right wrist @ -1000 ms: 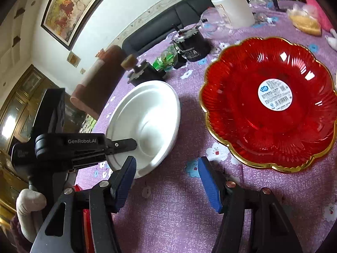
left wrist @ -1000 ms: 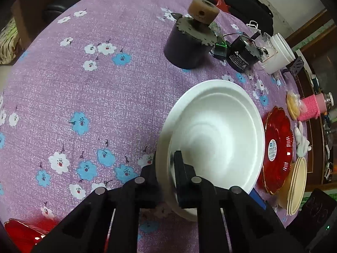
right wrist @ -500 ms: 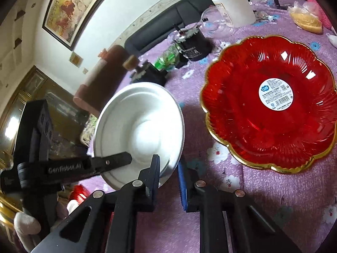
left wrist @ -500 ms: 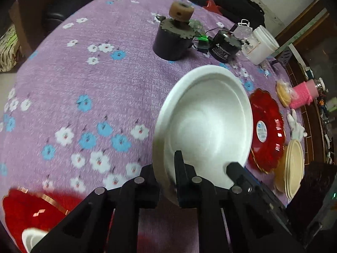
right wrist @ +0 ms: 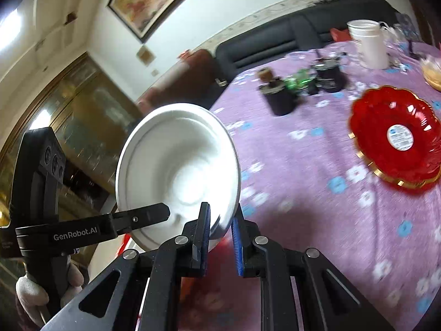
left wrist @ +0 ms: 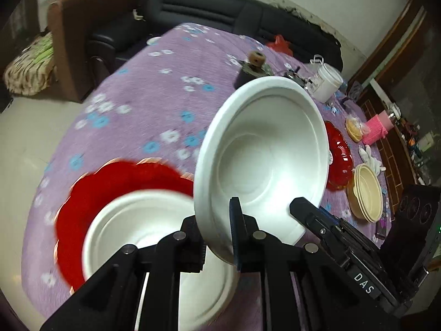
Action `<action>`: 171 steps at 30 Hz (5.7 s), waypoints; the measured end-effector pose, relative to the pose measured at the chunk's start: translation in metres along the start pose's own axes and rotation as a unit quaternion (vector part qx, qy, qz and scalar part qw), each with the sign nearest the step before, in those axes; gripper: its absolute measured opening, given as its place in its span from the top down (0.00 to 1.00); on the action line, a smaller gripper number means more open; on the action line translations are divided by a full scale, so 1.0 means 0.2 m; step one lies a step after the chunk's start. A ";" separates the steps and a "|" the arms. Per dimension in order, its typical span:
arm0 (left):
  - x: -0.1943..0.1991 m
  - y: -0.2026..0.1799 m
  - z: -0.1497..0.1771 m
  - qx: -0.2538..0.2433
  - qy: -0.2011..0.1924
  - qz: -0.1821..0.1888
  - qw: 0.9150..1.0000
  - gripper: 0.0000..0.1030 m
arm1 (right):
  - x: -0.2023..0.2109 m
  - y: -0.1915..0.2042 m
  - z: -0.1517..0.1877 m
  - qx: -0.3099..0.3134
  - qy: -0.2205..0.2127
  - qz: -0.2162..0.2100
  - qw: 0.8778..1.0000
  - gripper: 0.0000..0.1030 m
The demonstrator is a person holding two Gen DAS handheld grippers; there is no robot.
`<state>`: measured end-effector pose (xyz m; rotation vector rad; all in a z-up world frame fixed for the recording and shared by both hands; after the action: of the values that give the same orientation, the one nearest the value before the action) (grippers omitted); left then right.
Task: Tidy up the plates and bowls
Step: 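Carry the small white bowl into the large white bowl and release, then move both grippers toward the small red plate with the white label, then grasp the rim of the small red plate with both grippers, then lift the small red plate and carry it over the white bowl stack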
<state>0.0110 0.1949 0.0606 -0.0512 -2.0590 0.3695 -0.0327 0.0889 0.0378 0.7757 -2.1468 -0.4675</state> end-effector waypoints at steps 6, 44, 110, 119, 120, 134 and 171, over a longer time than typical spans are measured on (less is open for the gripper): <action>0.13 0.17 0.19 0.024 -0.020 -0.006 1.000 0.87 | -0.02 0.21 0.15 0.021 0.037 -0.017 0.999 0.83; 0.11 0.12 0.18 0.022 -0.094 -0.009 0.995 0.28 | 0.20 -0.06 0.12 0.132 -0.027 0.134 0.982 0.36; -0.02 -0.48 0.27 -0.090 -0.036 0.059 0.993 0.25 | 0.14 -0.82 -0.06 0.002 0.146 0.221 0.964 0.81; -0.34 -0.64 -0.01 -0.024 0.048 0.060 0.997 0.21 | 0.24 -0.86 0.05 -0.071 0.027 0.194 0.978 0.74; -0.40 -0.65 -0.03 -0.020 0.056 0.052 0.997 0.21 | 0.23 -0.86 0.06 -0.068 0.029 0.194 0.978 0.74; -0.86 -0.73 -0.07 -0.062 0.089 -0.075 0.991 0.35 | 0.21 -0.87 0.04 -0.054 -0.005 0.188 0.981 0.80; 0.22 0.25 0.30 0.045 -0.095 -0.063 0.992 0.67 | 0.03 0.26 0.26 0.095 -0.001 0.094 0.991 0.79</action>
<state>-0.0677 0.2372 0.0567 0.1755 -2.2174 0.4016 -0.0948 0.1285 0.0382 0.6672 -2.2635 -0.1685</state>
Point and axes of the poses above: each gripper's, at about its wrist camera, not at the fingertips, and x roughly against the way its jaws point, y to its left, z to its underside, the point moved 6 cm from there along -x, roughly the way its jaws point
